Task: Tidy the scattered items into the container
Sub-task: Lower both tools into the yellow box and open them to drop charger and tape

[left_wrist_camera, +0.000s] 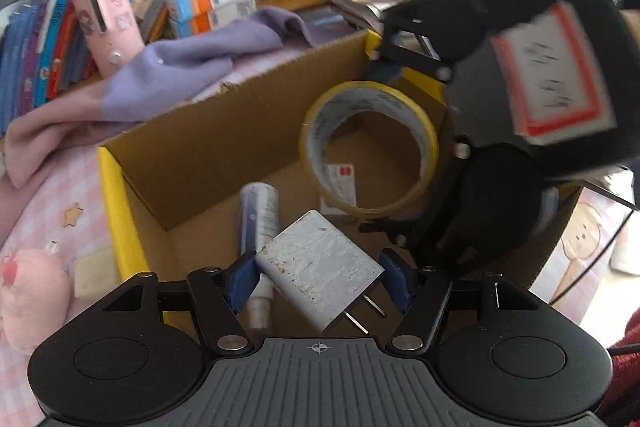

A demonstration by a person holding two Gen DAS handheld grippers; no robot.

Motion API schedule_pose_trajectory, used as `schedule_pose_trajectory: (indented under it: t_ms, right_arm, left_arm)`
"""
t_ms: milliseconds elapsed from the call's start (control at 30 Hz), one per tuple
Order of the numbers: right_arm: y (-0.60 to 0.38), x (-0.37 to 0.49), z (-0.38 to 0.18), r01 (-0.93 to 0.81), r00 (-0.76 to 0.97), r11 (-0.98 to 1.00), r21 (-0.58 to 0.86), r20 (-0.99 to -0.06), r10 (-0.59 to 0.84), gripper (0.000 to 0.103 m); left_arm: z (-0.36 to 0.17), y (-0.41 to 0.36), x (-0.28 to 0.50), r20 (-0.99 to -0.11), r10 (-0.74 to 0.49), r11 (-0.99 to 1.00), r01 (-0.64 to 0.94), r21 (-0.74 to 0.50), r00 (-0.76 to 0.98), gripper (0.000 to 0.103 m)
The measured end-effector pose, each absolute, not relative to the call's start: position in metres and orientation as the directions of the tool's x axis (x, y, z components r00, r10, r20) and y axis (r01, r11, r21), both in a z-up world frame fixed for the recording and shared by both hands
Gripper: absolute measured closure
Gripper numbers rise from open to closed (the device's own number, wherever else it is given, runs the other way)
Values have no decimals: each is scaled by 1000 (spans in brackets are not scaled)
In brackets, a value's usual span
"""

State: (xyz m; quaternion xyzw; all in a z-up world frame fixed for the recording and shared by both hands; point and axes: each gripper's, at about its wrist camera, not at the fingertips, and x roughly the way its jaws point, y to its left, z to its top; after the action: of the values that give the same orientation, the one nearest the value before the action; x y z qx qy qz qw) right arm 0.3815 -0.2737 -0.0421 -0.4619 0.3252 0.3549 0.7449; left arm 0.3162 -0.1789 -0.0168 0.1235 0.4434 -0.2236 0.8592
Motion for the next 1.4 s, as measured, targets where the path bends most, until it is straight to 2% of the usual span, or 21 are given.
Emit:
schedule_pose_trajectory:
  t_ms: [267, 500, 733, 1033, 1233, 1400]
  right_arm:
    - [-266, 382, -54, -862, 489, 264, -432, -846, 211, 12]
    - [-268, 382, -49, -851, 504, 294, -436, -834, 223, 9]
    - [-281, 374, -32, -840, 500, 378, -390, -826, 260, 8]
    - [-299, 342, 7, -755, 607, 516, -405, -730, 315, 8]
    - [-303, 327, 22, -681, 694, 590, -434, -641, 328, 0]
    - [-304, 320, 37, -636, 729, 645, -424, -604, 322, 0]
  left_arm:
    - [-24, -185, 319, -831, -268, 871, 491, 7, 488, 36]
    - [-15, -190, 310, -790, -219, 882, 463, 90, 572, 17]
    - [12, -186, 293, -721, -237, 892, 440, 104, 651, 11]
    - [50, -170, 257, -634, -249, 920, 383, 82, 733, 6]
    - [59, -160, 225, -611, -263, 917, 391, 82, 747, 6]
    - [62, -150, 205, -602, -275, 923, 381, 53, 750, 6]
